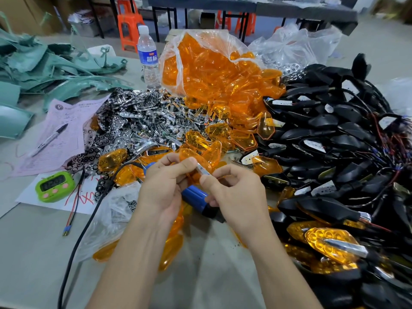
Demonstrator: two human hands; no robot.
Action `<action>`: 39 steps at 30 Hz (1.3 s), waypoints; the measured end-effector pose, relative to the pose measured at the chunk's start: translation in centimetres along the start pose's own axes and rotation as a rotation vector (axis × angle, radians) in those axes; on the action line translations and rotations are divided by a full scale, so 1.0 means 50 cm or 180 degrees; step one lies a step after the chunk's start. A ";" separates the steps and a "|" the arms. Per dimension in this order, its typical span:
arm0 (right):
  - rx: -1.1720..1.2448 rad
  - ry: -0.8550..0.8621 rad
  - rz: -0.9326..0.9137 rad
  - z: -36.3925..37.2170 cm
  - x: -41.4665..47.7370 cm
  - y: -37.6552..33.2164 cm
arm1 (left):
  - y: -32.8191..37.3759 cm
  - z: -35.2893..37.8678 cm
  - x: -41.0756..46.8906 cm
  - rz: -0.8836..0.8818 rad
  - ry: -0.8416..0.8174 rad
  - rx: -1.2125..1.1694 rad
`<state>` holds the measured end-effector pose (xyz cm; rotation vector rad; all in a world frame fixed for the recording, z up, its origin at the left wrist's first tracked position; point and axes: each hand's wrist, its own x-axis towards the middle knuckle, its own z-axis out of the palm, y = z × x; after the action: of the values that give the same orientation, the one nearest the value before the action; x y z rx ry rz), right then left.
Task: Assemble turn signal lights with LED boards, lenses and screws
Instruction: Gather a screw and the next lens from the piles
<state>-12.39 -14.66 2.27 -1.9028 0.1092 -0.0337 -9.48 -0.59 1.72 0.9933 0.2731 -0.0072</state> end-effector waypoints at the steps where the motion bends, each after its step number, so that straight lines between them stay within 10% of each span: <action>1: 0.0210 -0.0004 0.0082 0.002 -0.002 0.002 | -0.002 -0.002 -0.001 0.0005 -0.0045 -0.0087; 21: -0.0450 0.0548 -0.0722 0.008 -0.017 0.025 | -0.007 0.014 -0.025 0.0386 -0.0183 -0.0289; 26: 0.0081 0.0420 -0.0096 -0.009 -0.009 0.023 | -0.008 0.004 -0.019 0.0303 -0.0053 -0.0379; 31: 0.2071 -0.0856 0.1072 -0.019 0.001 0.010 | -0.011 0.001 -0.020 0.0306 -0.0385 -0.0527; 39: 0.2589 -0.0994 0.0853 -0.012 0.012 0.018 | -0.011 0.002 -0.022 0.0436 -0.0498 -0.0453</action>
<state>-11.89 -15.59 1.60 -1.0524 0.1143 0.3507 -10.59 -1.10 1.57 0.8630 0.0607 0.0584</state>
